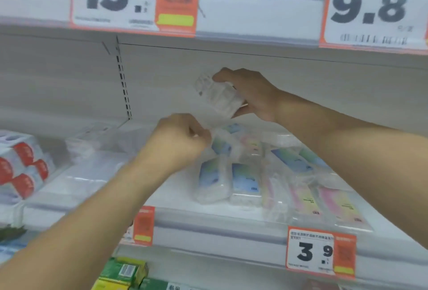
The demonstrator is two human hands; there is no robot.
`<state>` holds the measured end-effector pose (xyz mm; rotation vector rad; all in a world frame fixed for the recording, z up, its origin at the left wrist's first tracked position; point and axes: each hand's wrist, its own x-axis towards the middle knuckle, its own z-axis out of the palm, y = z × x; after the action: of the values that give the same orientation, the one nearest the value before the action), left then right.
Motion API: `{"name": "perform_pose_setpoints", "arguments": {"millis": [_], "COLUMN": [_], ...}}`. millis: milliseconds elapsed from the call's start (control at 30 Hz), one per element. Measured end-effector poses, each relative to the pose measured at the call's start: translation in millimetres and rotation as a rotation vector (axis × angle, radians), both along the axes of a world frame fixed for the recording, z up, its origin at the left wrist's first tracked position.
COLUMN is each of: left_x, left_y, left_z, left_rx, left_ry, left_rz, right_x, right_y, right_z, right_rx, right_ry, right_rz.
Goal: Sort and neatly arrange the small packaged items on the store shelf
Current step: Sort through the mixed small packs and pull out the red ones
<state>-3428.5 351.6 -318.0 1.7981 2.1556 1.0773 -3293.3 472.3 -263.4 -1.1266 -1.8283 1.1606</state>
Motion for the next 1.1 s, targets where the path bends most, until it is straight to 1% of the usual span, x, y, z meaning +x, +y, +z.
{"name": "perform_pose_setpoints", "arguments": {"millis": [33, 67, 100, 167, 200, 233, 267, 300, 367, 433, 533, 567, 633, 667, 700, 733, 767, 800, 833, 867, 900, 933, 1000, 1033, 1100], "left_x": [-22.4, -46.1, -70.4, -109.2, -124.7, -135.9, -142.6, -147.2, -149.0, -147.3, -149.7, -151.0, -150.7, -149.2, -146.8, -142.9, -137.9, -131.7, -124.8, -117.4, -109.6, -101.7, -86.8, -78.8, -59.1], "left_y": [-1.9, -2.0, -0.7, -4.9, -7.3, -9.3, -11.7, -13.1, -16.9, -20.5, -22.2, -21.2, -20.0, -19.3, -18.0, -16.5, -14.0, -10.5, -6.4, -2.5, 1.3, 4.6, 8.8, 9.9, 11.6], "left_z": [5.6, 9.8, 10.4, 5.7, 0.3, -6.3, -12.7, -18.8, -25.7, -27.5, -26.7, -26.9, -26.5, -25.9, -25.1, -23.8, -22.5, -21.0, -19.6, -18.5, -17.8, -17.2, -17.4, -18.5, -21.1], "left_rx": [0.036, 0.031, -0.047, -0.397, -0.531, -0.598, -0.602, -0.557, -0.434, -0.372, -0.370, -0.373, -0.360, -0.345, -0.323, -0.296, -0.266, -0.239, -0.225, -0.228, -0.246, -0.276, -0.324, -0.317, -0.232], "left_ry": [0.096, 0.176, 0.253, 0.390, 0.404, 0.379, 0.343, 0.323, 0.348, 0.372, 0.355, 0.354, 0.387, 0.405, 0.413, 0.408, 0.393, 0.377, 0.371, 0.379, 0.397, 0.419, 0.456, 0.460, 0.426], "left_rz": [0.055, 0.110, 0.166, 0.216, 0.208, 0.192, 0.174, 0.156, 0.137, 0.130, 0.114, 0.106, 0.092, 0.090, 0.089, 0.085, 0.072, 0.051, 0.028, 0.005, -0.017, -0.036, -0.056, -0.055, -0.062], "right_x": [-16.4, -33.0, -49.4, -80.7, -95.4, -109.2, -121.4, -132.6, -152.3, -168.4, -184.2, -185.0, -177.1, -168.4, -157.5, -145.9, -134.9, -123.0, -111.1, -100.1, -89.9, -79.7, -60.5, -52.2, -33.9], "right_y": [-3.8, -6.4, -8.3, -7.8, -5.9, -3.2, -1.0, 1.2, 2.7, 3.4, 6.4, 9.1, 15.7, 18.7, 23.1, 28.9, 35.9, 42.3, 48.3, 53.9, 58.1, 61.4, 64.0, 63.3, 57.0], "right_z": [-0.2, -1.0, -2.4, -8.3, -11.8, -15.9, -19.9, -23.8, -32.3, -44.0, -65.0, -68.3, -62.7, -56.0, -49.5, -44.6, -44.5, -49.3, -58.1, -68.8, -78.3, -85.1, -88.5, -86.2, -75.1], "right_rx": [0.007, 0.011, 0.012, -0.001, -0.009, -0.016, -0.018, -0.013, 0.026, 0.059, 0.075, 0.055, -0.020, -0.017, 0.054, 0.186, 0.323, 0.415, 0.429, 0.387, 0.332, 0.291, 0.293, 0.295, 0.291], "right_ry": [0.003, 0.010, 0.018, 0.022, 0.018, 0.009, -0.006, -0.029, -0.083, -0.151, -0.418, -0.478, -0.461, -0.450, -0.485, -0.590, -0.753, -0.936, -1.108, -1.238, -1.298, -1.300, -1.254, -1.233, -1.161], "right_rz": [0.013, 0.021, 0.020, -0.006, -0.021, -0.033, -0.040, -0.044, -0.042, -0.035, 0.048, 0.089, 0.169, 0.198, 0.204, 0.183, 0.144, 0.111, 0.109, 0.142, 0.182, 0.209, 0.203, 0.191, 0.173]}}
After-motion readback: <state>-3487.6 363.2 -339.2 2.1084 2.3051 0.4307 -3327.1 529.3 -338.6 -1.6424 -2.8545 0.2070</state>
